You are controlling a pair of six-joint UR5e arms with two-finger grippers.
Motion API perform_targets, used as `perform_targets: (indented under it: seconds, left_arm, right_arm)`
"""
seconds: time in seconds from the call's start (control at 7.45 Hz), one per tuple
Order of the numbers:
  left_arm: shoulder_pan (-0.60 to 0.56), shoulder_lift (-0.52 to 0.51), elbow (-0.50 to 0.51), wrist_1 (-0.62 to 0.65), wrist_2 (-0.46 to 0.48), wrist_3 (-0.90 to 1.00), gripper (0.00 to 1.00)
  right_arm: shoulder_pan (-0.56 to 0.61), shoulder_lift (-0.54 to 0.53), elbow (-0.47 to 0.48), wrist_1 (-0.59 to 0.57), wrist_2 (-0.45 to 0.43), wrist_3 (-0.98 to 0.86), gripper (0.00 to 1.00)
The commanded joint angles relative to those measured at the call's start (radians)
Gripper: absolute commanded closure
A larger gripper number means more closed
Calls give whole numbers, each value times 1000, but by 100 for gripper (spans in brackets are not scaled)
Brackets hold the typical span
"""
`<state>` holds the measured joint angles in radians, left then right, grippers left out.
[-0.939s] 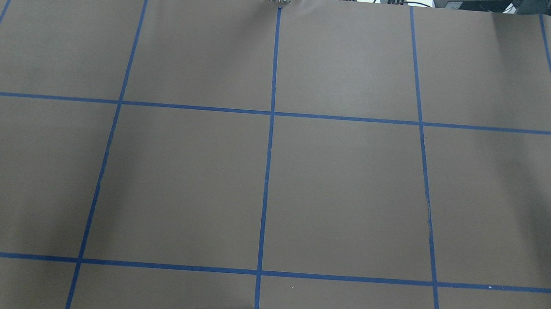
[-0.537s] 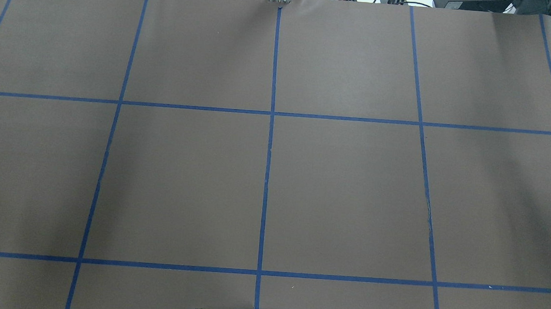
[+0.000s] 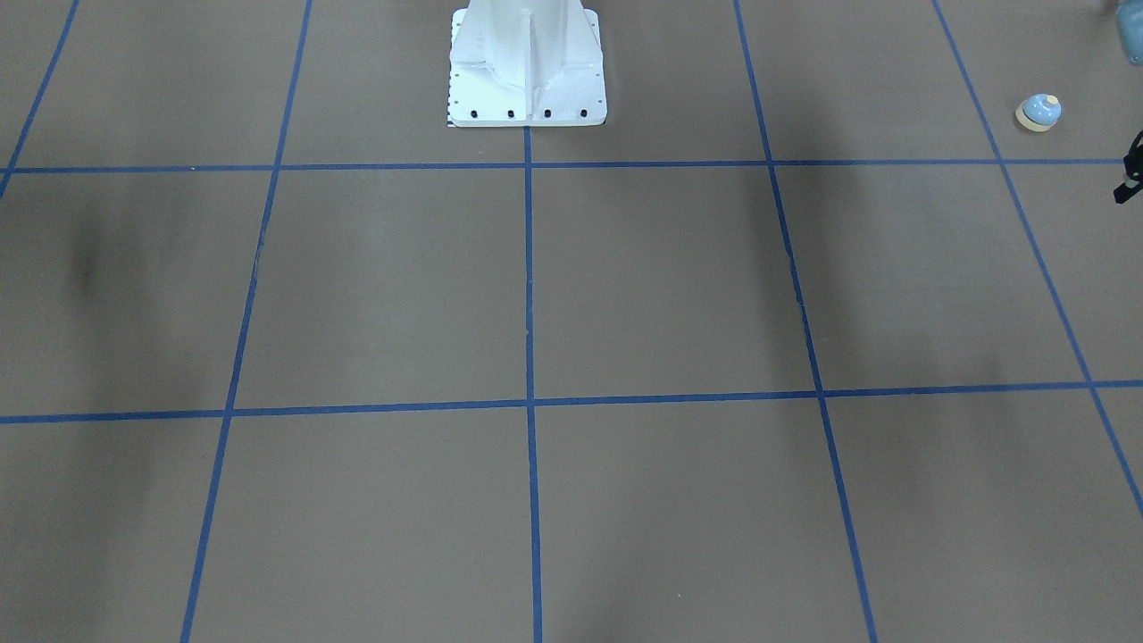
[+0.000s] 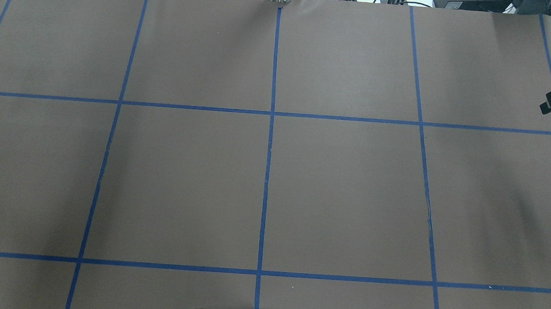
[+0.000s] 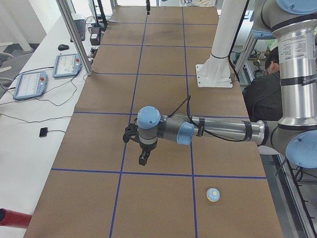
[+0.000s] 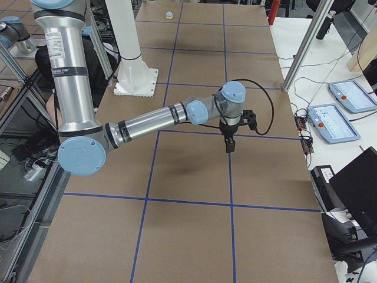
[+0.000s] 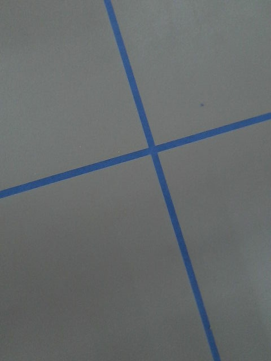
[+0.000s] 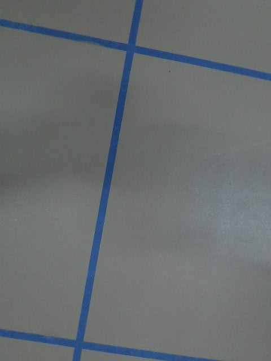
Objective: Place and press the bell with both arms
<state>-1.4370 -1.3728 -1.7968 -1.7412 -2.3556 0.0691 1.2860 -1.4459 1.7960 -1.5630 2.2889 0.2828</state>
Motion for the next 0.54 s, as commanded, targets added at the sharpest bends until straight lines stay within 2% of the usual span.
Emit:
perform_targets:
  seconds: [0.0, 0.4]
  left_arm:
    - [75, 85, 2, -11, 4, 3, 0]
    - [183, 208, 19, -12, 7, 4, 0]
  right_arm:
    - [-2, 1, 2, 0, 0, 1, 0]
    - [-2, 1, 2, 1, -2, 1, 0]
